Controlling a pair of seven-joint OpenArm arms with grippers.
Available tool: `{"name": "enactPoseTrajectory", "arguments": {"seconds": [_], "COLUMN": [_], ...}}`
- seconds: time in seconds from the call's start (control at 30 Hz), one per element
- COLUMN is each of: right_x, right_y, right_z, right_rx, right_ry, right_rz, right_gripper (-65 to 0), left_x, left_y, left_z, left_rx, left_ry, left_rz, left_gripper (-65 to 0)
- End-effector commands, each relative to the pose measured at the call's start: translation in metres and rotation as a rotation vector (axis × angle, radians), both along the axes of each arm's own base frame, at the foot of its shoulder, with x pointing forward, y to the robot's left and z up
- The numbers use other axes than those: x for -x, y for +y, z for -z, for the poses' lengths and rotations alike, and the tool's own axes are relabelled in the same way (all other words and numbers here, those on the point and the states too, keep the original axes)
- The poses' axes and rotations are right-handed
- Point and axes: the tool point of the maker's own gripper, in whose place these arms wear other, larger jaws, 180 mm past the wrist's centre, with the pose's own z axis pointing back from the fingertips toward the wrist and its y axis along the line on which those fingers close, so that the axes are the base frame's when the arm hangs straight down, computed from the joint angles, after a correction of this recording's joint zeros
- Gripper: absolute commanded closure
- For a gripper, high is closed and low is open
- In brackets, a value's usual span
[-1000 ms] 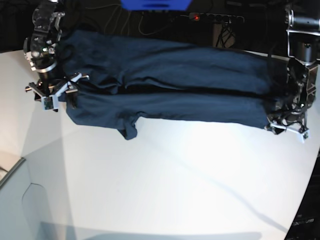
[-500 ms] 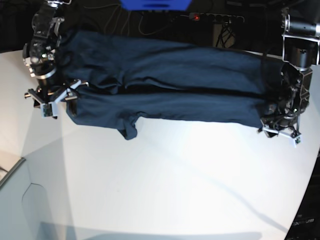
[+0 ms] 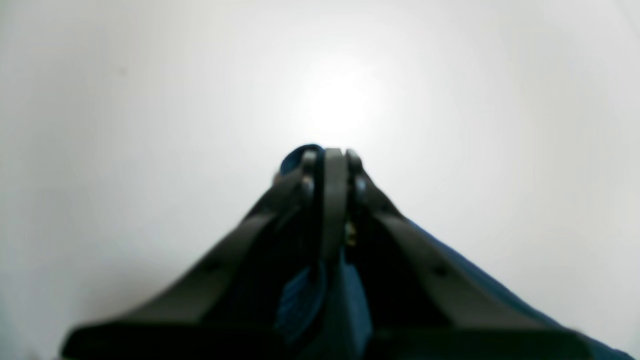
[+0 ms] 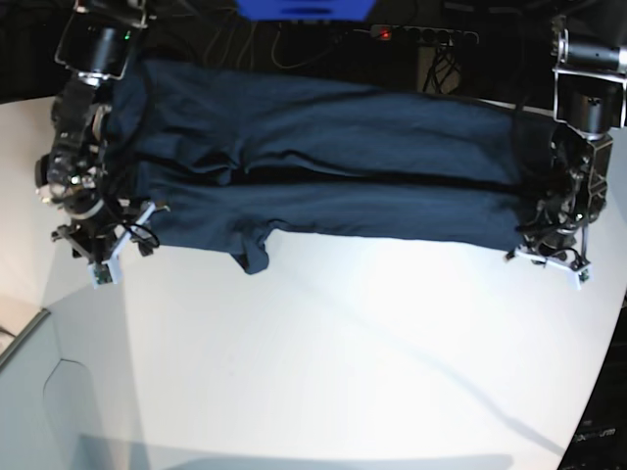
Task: Layout the t-shirt on the table in an organized manner, then fold the t-shirt properly
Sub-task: 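Release and regrasp the folded edge with both grippers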
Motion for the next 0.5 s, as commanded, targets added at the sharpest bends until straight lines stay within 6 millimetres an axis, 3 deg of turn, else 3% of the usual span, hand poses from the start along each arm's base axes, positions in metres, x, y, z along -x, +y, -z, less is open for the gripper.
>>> {"name": "enactPoseTrajectory", "arguments": {"seconds": [0.0, 0.2, 0.47], "right_x": [-0.009, 0.002, 0.009], "right_y": [0.001, 0.018, 0.022], "right_z": [-0.006, 0.024, 0.048], "right_rx": [0.002, -0.010, -0.049], "right_ry": [-0.016, 0.085, 0.158], "right_rz": [-0.023, -0.079, -0.070], "right_gripper": [-35.9, -35.9, -35.6], "left_x": [-0.015, -0.014, -0.013], "left_y": [0.010, 0.010, 0.011], "left_z": [-0.020, -0.019, -0.019], "left_rx": [-0.024, -0.023, -0.023], "left_ry": [-0.058, -0.056, -0.055], "left_rz": [-0.006, -0.007, -0.008], "left_gripper": [-0.1, -0.1, -0.1]}}
